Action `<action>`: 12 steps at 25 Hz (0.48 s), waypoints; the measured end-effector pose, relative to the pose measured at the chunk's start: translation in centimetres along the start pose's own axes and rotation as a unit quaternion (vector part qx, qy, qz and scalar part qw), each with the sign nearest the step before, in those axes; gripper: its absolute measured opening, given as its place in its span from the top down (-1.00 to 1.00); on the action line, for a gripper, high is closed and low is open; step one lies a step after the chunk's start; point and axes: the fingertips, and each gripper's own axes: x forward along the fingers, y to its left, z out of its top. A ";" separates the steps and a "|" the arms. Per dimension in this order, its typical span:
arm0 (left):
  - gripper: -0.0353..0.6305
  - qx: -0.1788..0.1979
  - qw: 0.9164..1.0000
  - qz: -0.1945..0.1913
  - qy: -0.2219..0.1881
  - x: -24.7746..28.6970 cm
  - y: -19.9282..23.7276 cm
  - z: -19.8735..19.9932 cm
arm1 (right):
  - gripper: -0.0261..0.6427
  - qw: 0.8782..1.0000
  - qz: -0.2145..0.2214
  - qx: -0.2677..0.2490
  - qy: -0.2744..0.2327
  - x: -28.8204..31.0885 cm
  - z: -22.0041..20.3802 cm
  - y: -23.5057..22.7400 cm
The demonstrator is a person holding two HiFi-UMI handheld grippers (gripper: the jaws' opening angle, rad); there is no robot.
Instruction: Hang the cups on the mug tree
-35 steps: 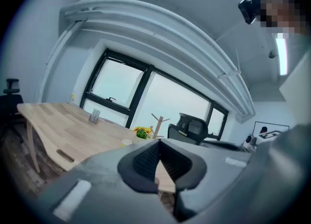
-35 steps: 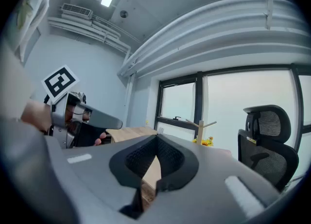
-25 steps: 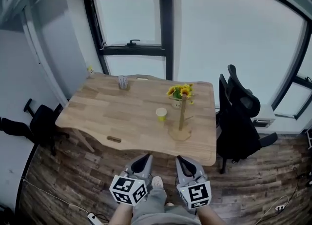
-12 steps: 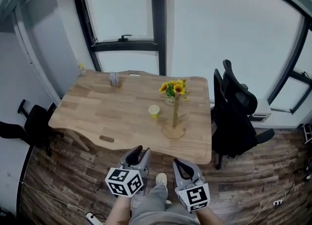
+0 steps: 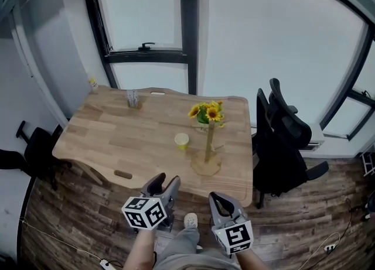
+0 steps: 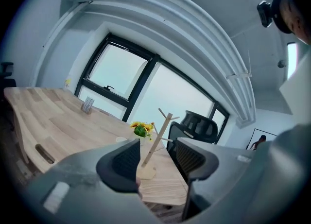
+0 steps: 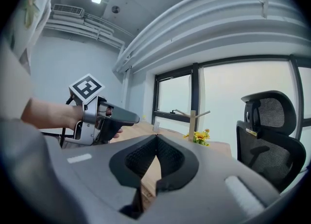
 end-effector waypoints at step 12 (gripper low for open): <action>0.22 -0.018 1.000 0.005 0.024 6.9 3.8 1.6 | 0.93 1.000 0.004 0.000 0.008 5.6 1.3 -4.0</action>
